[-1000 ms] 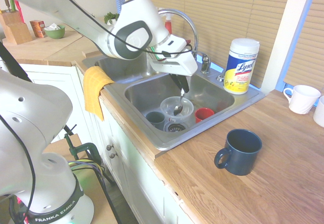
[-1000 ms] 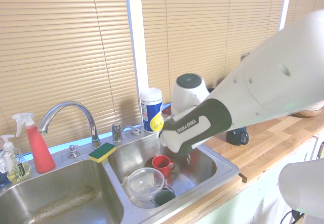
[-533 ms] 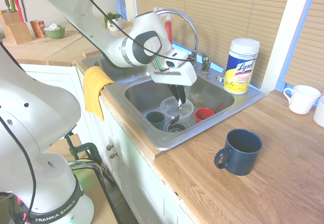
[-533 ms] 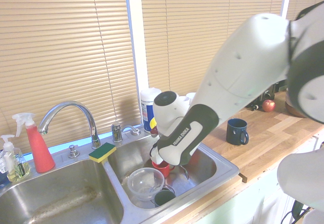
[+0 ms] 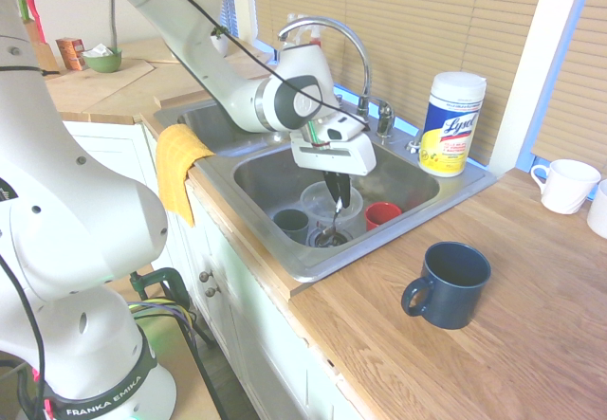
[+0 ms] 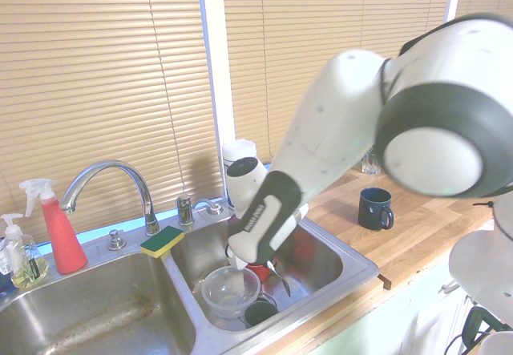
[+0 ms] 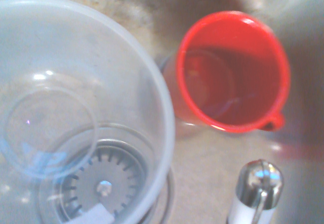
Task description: Put the spoon into the sink
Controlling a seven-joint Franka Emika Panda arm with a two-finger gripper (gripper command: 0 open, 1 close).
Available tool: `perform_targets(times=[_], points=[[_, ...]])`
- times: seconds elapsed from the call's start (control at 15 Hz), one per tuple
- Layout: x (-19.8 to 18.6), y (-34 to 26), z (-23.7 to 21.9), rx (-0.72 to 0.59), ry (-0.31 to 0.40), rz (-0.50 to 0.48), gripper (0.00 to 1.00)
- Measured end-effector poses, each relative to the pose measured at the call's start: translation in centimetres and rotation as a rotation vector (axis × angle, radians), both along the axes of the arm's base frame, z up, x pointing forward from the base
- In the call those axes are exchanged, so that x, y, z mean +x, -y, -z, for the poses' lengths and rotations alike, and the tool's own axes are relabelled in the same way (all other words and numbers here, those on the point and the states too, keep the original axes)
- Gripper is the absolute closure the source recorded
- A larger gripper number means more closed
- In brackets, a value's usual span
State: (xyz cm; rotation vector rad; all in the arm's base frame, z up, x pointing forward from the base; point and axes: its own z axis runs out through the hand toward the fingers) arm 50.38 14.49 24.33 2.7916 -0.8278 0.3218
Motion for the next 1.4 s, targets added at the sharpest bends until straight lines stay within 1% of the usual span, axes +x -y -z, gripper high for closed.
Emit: perform_targets(times=[0.27, 0.47, 1.0, 1.07, 1.4], points=[[3.0, 0.4, 3.4, -0.026, -0.054, 0.038, 1.0], [5.1, 1.0, 4.7, -0.028, -0.085, 0.062, 1.0], [7.1, 3.0, 7.1, -0.017, -0.197, 0.106, 1.0], [7.2, 3.1, 7.1, -0.012, -0.205, 0.104, 0.0], [7.3, 2.9, 7.1, -0.02, -0.209, 0.084, 0.0]])
